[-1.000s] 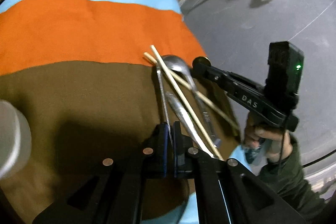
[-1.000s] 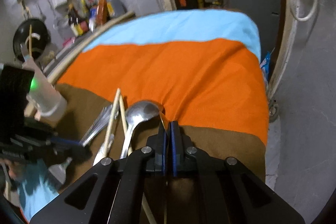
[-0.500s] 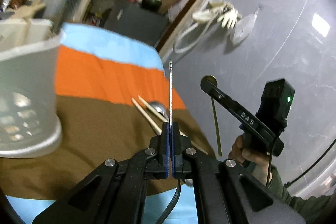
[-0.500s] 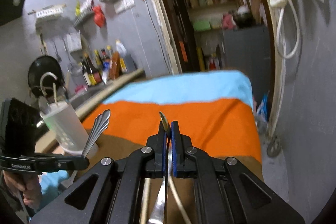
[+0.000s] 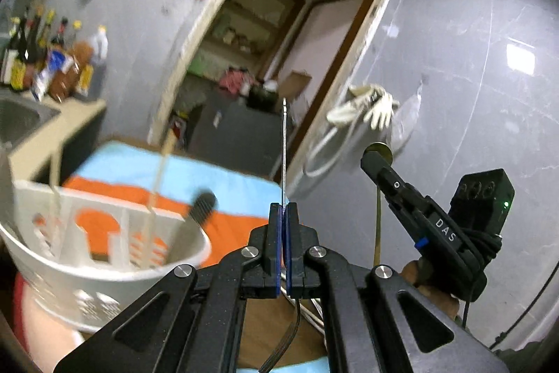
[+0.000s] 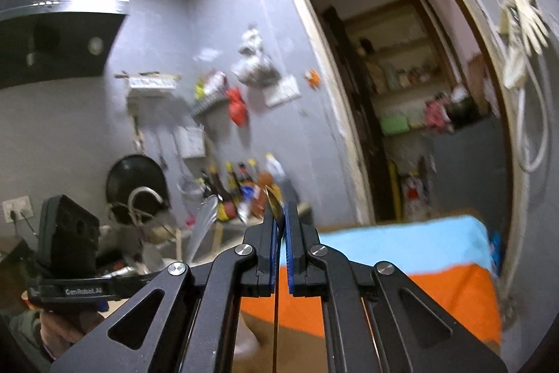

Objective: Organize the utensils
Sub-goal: 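Lift both held utensils and carry them over the white holder, then open the left tool over the holder while the right tool releases its spoon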

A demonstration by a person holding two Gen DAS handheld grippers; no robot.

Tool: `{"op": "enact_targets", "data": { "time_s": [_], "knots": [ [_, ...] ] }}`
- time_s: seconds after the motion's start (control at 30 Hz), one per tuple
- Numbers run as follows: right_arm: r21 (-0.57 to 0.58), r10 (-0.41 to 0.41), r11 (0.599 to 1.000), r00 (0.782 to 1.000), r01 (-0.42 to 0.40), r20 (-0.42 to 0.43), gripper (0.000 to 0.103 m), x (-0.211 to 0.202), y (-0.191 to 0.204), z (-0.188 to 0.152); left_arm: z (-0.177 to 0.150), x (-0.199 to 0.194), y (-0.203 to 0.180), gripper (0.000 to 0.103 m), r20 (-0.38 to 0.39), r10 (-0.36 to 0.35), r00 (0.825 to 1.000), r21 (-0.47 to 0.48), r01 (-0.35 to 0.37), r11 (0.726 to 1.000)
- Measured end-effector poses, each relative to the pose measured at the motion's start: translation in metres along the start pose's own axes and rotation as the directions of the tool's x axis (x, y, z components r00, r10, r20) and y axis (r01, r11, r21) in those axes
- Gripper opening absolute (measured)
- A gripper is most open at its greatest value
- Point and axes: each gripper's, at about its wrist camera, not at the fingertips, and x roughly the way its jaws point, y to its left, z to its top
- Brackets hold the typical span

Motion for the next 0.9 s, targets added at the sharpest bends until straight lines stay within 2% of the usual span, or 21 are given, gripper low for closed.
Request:
{"op": "enact_targets", "data": {
  "time_s": [0.2, 0.37, 0.6, 0.9],
  "knots": [
    [0.013, 0.095, 0.995, 0.992, -0.096, 0.079, 0.002, 0.032, 0.032, 0.014, 0.032, -0.031, 0.028, 0.000, 0.124, 0.049, 0.991, -0.006, -0.049, 0.999],
    [0.049, 0.137, 0.988, 0.979, -0.145, 0.151, 0.002, 0.064, 0.049, 0.017, 0.050, -0.047, 0.078, 0.000, 0.215, 0.112, 0.970, -0.091, -0.095, 0.991],
    [0.031, 0.094, 0.994, 0.974, -0.103, 0.205, 0.002, 0.094, 0.063, -0.003, 0.055, -0.069, 0.132, 0.000, 0.357, 0.170, 0.919, -0.133, -0.130, 0.983],
    [-0.020, 0.050, 0.999, 0.973, -0.047, 0.225, 0.003, 0.109, 0.066, -0.033, 0.034, -0.062, 0.146, 0.000, 0.458, 0.219, 0.862, -0.111, -0.189, 0.976]
  ]
}}
